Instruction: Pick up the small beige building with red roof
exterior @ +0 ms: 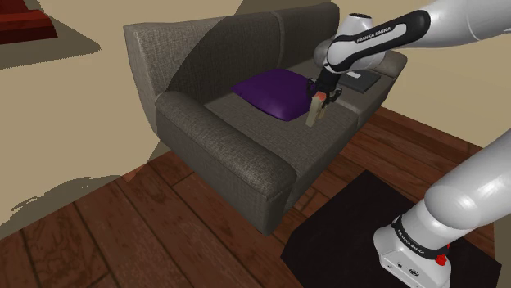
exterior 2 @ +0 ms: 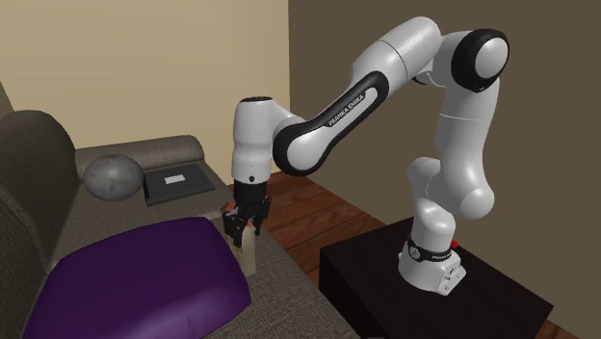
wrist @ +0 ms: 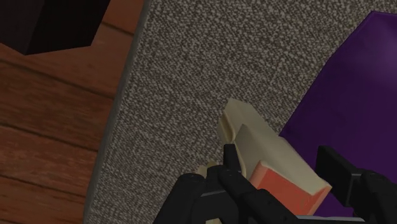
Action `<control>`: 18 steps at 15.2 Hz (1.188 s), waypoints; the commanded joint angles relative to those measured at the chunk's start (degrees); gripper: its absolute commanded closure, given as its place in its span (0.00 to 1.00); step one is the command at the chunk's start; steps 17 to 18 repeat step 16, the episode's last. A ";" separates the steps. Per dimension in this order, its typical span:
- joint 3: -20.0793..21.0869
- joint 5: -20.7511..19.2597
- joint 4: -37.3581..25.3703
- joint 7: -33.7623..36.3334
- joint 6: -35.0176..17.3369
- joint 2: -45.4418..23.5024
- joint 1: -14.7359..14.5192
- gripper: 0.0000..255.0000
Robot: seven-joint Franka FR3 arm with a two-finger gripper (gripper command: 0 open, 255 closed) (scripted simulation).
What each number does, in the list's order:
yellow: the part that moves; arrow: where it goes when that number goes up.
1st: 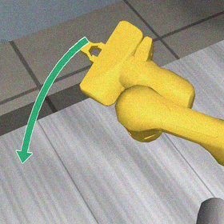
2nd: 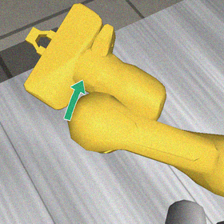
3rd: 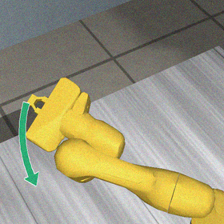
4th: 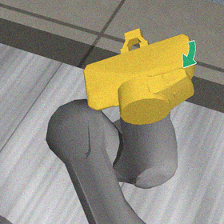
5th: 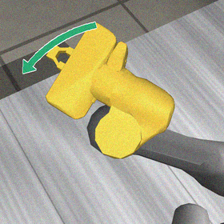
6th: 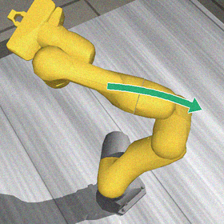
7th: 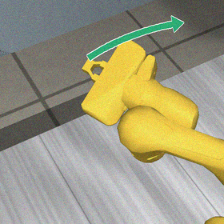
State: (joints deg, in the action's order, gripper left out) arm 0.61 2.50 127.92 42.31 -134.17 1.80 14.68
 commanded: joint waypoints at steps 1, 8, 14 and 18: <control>0.02 -0.05 -0.55 0.10 1.12 0.53 -0.01 1.00; -0.01 -0.20 -3.65 0.31 6.48 2.79 0.01 1.00; -0.04 -0.30 -6.77 0.48 11.06 4.26 0.03 1.00; -0.04 -0.30 -6.85 0.48 11.18 4.30 0.02 1.00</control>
